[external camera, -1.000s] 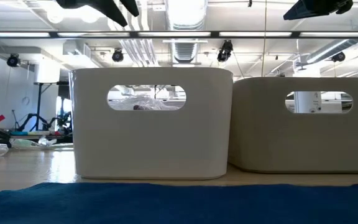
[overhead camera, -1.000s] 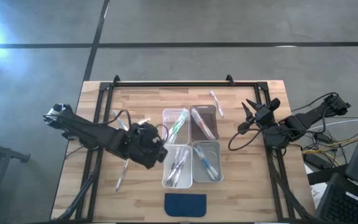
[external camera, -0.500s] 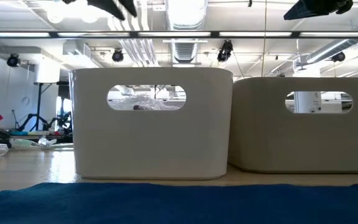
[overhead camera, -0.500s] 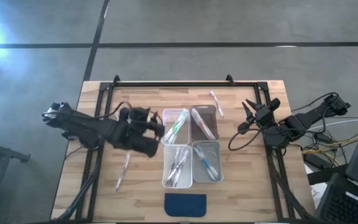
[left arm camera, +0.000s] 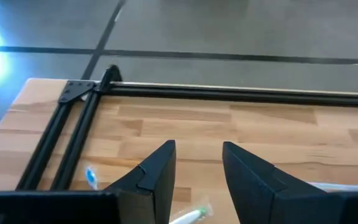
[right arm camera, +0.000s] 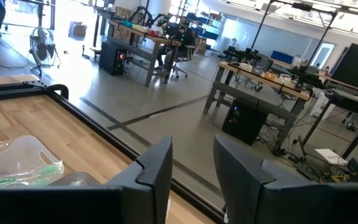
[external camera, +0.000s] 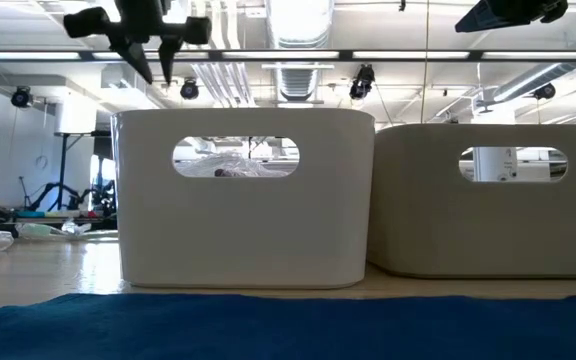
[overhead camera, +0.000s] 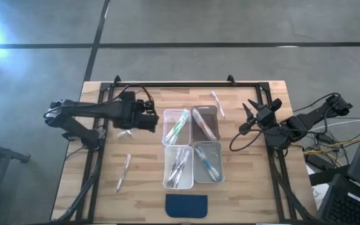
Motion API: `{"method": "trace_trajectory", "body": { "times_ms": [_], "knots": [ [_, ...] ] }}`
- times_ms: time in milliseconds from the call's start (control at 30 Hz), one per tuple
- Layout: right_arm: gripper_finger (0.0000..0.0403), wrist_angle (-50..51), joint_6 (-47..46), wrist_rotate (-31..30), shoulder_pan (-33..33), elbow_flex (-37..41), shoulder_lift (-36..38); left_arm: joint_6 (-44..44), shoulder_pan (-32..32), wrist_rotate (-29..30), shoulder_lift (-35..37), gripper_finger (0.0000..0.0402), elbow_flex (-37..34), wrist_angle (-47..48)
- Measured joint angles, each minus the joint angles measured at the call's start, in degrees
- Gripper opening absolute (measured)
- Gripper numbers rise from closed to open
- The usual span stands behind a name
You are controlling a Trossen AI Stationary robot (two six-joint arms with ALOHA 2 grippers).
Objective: Pick & Place Toothbrushes
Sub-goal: Put the blue toothbrush into the gray bin
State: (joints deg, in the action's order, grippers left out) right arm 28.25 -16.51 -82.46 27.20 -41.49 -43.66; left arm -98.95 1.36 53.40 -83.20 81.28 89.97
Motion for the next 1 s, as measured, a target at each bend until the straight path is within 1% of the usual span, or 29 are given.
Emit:
{"method": "trace_trajectory", "body": {
  "times_ms": [67, 233, 467, 633, 733, 767, 800, 900, 933, 1000],
  "knots": [
    [0.0123, -0.02, 0.0, 0.0, 0.0, 0.04, 0.0, -0.28, -1.57, -0.99, 0.0, 0.0137, -1.02, 0.04],
    [0.0138, -0.02, -0.99, 0.0, 0.0, 0.04, 0.0, -1.33, -7.57, -6.79, 0.0, 0.0136, -4.35, 0.04],
    [0.0154, -0.02, -1.07, 0.0, 0.0, 0.04, 0.0, -2.51, -14.25, -14.09, 0.0, 0.0135, -12.39, -0.52],
    [0.0164, 0.0, -1.05, 0.0, -0.02, 0.04, 0.0, 0.75, -17.91, -22.63, 0.0, 0.0135, -19.75, -3.25],
    [0.0169, 0.0, -1.05, 0.0, -0.02, 0.04, 0.0, 4.82, -19.53, -26.22, 0.0, 0.0135, -24.15, -9.14],
    [0.0171, 0.0, -1.05, 0.0, 0.0, 0.04, 0.0, 7.89, -20.21, -27.88, 0.02, 0.0135, -25.42, -11.57],
    [0.0173, 0.0, -1.05, 0.0, -0.02, 0.04, 0.0, 13.0, -21.09, -29.48, 0.02, 0.0135, -26.42, -13.92],
    [0.0177, 0.0, -1.05, 0.0, 0.0, 0.04, 0.0, 37.98, -23.91, -36.78, 0.01, 0.0135, -27.75, -17.33],
    [0.0178, 0.0, -1.05, 0.0, -0.01, 0.04, 0.0, 45.61, -24.5, -38.3, -0.14, 0.0135, -27.87, -17.18],
    [0.0178, 0.0, -1.05, 0.0, -0.07, 0.04, 0.0, 61.21, -24.95, -38.86, -0.28, 0.0135, -27.99, -17.49]
  ]
}}
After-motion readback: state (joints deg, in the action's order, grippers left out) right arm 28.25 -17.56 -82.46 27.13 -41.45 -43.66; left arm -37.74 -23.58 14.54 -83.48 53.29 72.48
